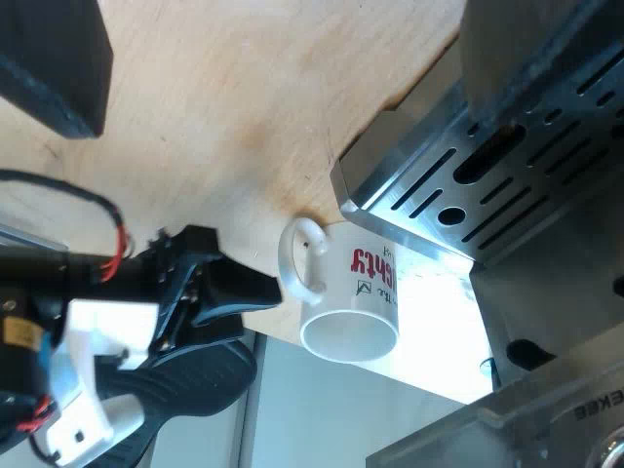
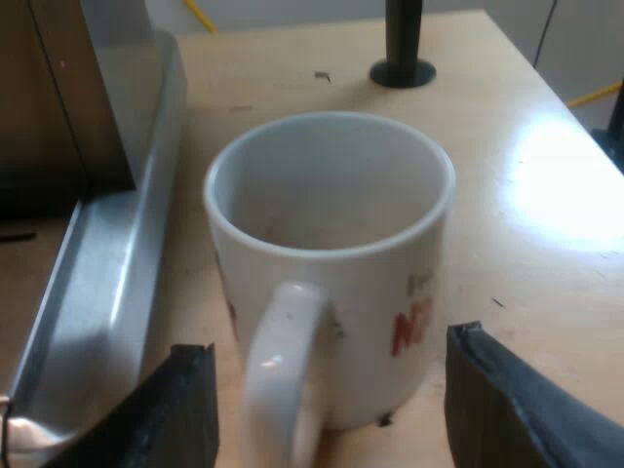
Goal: Remove mug from coffee machine
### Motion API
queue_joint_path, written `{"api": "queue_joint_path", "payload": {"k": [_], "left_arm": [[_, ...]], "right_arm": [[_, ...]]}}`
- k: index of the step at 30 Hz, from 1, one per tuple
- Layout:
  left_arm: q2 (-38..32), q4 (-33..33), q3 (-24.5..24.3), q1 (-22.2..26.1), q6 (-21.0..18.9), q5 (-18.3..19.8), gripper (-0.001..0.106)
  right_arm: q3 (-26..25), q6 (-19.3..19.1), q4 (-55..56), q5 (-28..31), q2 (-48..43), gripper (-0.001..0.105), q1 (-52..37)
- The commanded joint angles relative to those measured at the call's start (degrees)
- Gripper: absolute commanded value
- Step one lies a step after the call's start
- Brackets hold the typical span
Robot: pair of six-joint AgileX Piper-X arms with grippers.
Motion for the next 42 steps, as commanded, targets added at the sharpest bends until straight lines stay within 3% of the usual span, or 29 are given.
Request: {"api": "queue_joint_path", "payload": {"k": [1,7,8,9,14,21,23,30,33,40,42], "left_arm": [[-0.14,-0.34,-0.06,-0.27,-0.41,-0.48,0.079],[-0.14,5.48,-2.34,-0.27,-1.38,-1.57,0.079],[-0.14,5.71,-2.44,-0.27,-1.38,-1.57,0.079],[-0.14,7.4,-3.19,-0.27,-1.38,-2.74,0.079],[-0.14,13.28,-6.23,-0.27,-1.38,-2.98,0.079],[-0.14,18.17,-10.29,-0.27,-1.38,-2.98,0.079],[-0.14,20.15,-12.22,-0.27,-1.38,-2.98,0.079],[-0.14,22.63,-15.94,0.83,-1.61,-3.28,0.079],[-0.14,22.66,-17.06,5.06,-3.62,-4.43,0.079],[-0.14,23.22,-18.43,19.97,-3.83,-4.34,0.079],[-0.14,23.22,-18.4,21.01,-3.83,-4.34,0.079]], "right_arm": [[-0.01,-0.33,7.06,-0.91,-6.3,0.054,0.11],[-0.48,-0.33,20.25,-4.71,-16.86,0.054,0.11],[-1.45,-0.33,28.93,-5.45,-22.6,0.054,0.11],[-1.71,-0.33,30.42,-5.73,-23.79,0.054,0.11],[-7.04,-0.14,50.35,-15.24,-31.74,0.054,0.11],[-13.83,-0.04,60.07,-16.54,-34.64,0.054,0.11],[-17.96,1.77,62.92,-16.62,-34.63,0.054,0.11],[-24.44,2.47,63.77,-16.62,-34.38,0.054,0.11],[-26.41,2.47,63.77,-15.91,-33.42,0.054,-0.05],[-28.55,1.87,62.79,-15.9,-26.44,0.054,-0.05],[-28.66,1.71,61.65,-15.9,-24.66,0.054,-0.05]]}}
